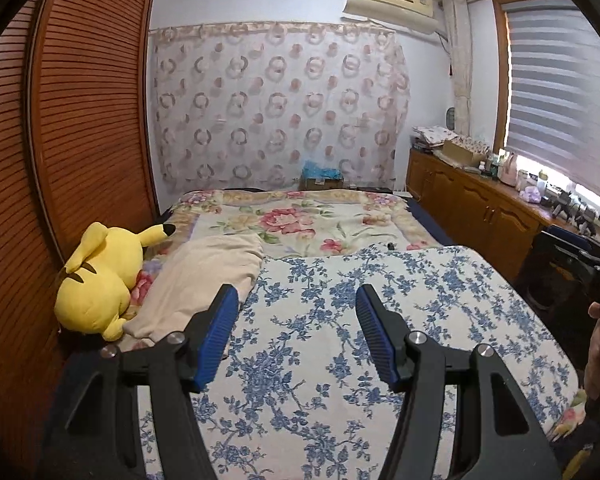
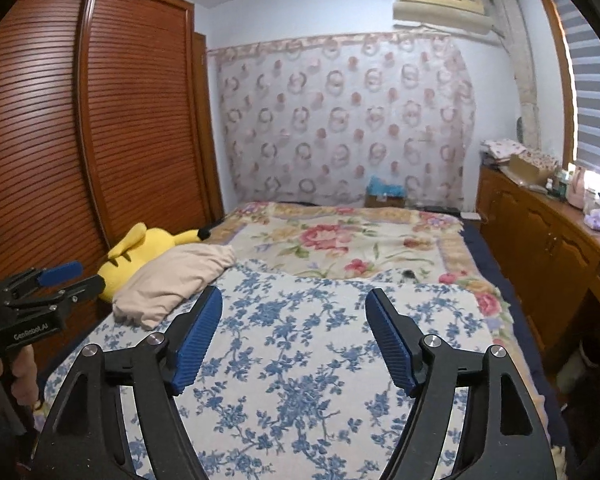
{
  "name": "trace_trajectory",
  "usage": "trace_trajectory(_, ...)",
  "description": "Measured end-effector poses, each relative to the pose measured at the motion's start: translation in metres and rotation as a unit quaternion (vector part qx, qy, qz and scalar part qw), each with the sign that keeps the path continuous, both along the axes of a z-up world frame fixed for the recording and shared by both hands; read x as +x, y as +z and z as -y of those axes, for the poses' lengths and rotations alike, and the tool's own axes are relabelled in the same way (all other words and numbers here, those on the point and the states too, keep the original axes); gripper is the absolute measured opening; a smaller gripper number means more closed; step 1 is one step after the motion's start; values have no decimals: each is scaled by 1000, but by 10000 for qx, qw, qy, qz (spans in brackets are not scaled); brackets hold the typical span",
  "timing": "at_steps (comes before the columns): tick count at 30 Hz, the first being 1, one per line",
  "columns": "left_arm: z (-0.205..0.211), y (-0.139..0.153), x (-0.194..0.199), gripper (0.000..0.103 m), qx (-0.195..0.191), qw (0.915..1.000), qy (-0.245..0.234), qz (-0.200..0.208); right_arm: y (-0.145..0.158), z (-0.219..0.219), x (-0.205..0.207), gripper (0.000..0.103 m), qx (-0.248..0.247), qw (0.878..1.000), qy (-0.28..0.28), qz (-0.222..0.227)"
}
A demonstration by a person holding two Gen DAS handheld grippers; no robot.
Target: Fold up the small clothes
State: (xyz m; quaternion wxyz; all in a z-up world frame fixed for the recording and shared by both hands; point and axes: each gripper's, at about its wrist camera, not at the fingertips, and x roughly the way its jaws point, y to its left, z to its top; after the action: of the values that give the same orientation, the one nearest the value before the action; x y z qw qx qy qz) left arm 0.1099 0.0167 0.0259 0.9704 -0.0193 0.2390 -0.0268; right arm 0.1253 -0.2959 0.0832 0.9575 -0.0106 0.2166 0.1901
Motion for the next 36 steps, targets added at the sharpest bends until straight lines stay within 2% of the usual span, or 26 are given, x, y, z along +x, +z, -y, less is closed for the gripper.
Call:
trace_trajectory(12, 8, 6, -6, 61, 111, 9999, -36, 104, -1, 14, -10, 78, -14, 9997, -213, 67)
trace_trajectory(36, 17, 14, -13, 61, 126, 9997, -104, 181, -2, 17, -11, 78, -8, 9997, -217, 60)
